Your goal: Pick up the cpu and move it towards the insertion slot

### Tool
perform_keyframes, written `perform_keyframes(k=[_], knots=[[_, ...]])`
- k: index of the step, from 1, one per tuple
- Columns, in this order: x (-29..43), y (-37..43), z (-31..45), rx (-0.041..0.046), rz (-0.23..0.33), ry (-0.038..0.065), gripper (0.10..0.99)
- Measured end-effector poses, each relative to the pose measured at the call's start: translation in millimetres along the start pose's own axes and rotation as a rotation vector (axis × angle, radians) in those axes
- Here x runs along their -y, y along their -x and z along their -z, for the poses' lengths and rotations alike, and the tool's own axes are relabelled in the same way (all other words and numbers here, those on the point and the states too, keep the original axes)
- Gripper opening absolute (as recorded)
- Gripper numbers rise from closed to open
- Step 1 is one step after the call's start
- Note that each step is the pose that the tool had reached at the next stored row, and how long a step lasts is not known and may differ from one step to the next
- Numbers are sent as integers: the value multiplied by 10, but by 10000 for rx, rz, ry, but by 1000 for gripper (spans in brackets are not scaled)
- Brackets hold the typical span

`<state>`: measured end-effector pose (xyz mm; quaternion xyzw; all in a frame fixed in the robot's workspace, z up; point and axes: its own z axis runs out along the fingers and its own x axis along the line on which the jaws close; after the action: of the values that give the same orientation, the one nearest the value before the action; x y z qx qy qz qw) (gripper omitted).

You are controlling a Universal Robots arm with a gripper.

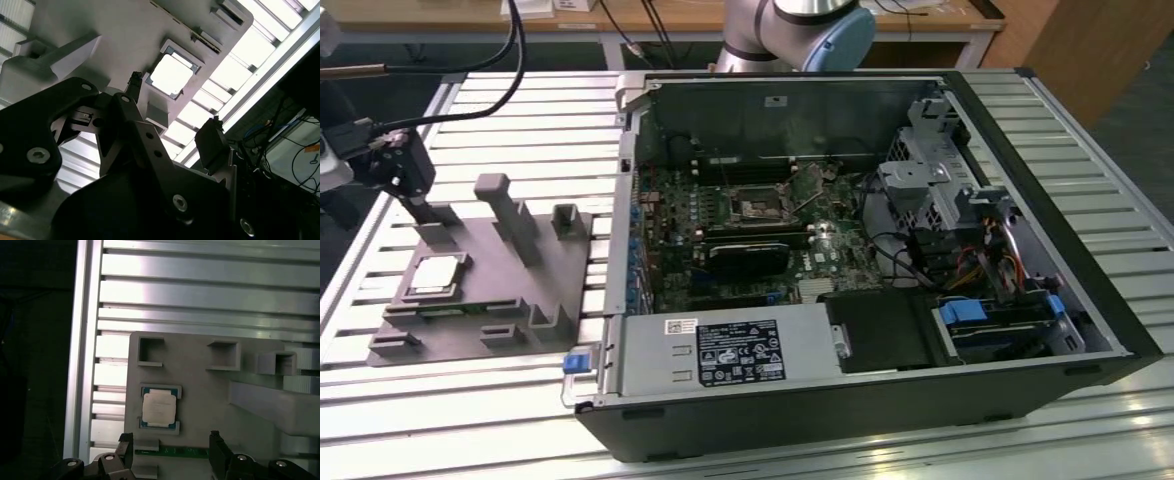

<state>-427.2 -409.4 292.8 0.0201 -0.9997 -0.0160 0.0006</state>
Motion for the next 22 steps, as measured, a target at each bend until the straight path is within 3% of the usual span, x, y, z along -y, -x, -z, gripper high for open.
perform_keyframes(k=[22], knots=[[6,-4,-196,-31,19,0,706]])
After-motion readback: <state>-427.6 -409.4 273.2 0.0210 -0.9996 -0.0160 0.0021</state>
